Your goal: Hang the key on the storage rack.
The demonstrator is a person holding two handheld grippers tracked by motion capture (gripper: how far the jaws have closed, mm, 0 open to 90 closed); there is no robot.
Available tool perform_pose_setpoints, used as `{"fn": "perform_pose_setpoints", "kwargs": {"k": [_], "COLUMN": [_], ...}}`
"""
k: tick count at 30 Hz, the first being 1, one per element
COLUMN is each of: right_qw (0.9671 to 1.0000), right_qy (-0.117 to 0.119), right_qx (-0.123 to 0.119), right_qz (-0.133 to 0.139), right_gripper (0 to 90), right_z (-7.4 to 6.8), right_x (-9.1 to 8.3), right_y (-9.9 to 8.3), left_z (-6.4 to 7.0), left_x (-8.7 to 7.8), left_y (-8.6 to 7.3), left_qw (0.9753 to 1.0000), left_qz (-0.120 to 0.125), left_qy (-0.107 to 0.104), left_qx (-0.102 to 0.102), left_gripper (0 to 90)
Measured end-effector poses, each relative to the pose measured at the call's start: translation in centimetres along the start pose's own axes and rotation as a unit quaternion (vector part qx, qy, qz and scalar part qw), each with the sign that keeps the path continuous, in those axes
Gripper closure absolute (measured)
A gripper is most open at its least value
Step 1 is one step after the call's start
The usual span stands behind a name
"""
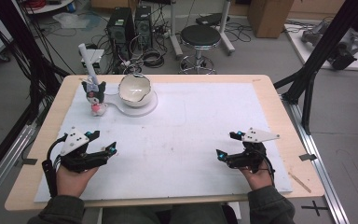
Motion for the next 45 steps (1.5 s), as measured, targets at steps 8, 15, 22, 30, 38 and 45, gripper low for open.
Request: {"fn": "perform_pose_setpoints", "kwargs": {"k": [8, 15, 22, 30, 38, 45], "right_qw": [1.0, 1.0, 1.0, 1.0, 1.0, 1.0], "right_qy": [-0.001, 0.0, -0.002, -0.002, -0.002, -0.001], "right_qx": [-0.002, -0.002, -0.002, 0.0, -0.001, -0.003], "right_qz": [0.002, 0.001, 0.001, 0.0, -0.001, -0.001], "right_gripper": [9.6, 9.6, 9.6, 9.6, 9.6, 9.6], "right_z": [0.1, 0.0, 0.0, 0.0, 0.0, 0.0], "right_x": [0.0, -0.1, -0.1, -0.1, -0.1, -0.1], "right_y": [0.0, 0.0, 0.0, -0.1, -0.1, -0.1], "left_z": [0.2, 0.4, 0.6, 0.9, 0.7, 0.9], "left_x": [-0.2, -0.5, -0.7, -1.0, -1.3, -1.6], "left_y": [-0.2, -0.3, -0.5, -0.8, -1.3, -1.7], "left_qw": [1.0, 1.0, 0.9999, 0.9999, 0.9999, 0.9999], "left_qz": [0.0, -0.002, -0.003, -0.001, -0.003, -0.005], "left_qy": [-0.001, 0.0, -0.002, -0.002, 0.0, -0.001], "left_qx": [0.002, 0.004, 0.01, 0.011, 0.011, 0.012], "left_gripper": [27.7, 26.2, 25.4, 25.1, 24.8, 24.8]}}
Point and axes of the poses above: each handheld gripper's, and its own axes: x roughly forward along the jaws, y roughly out of its top, z roughly to its right, the point moved 6 cm from there along x, roughly forward along the jaws, and after that the axes turned 15 degrees about -x, right-handed, at the moved point
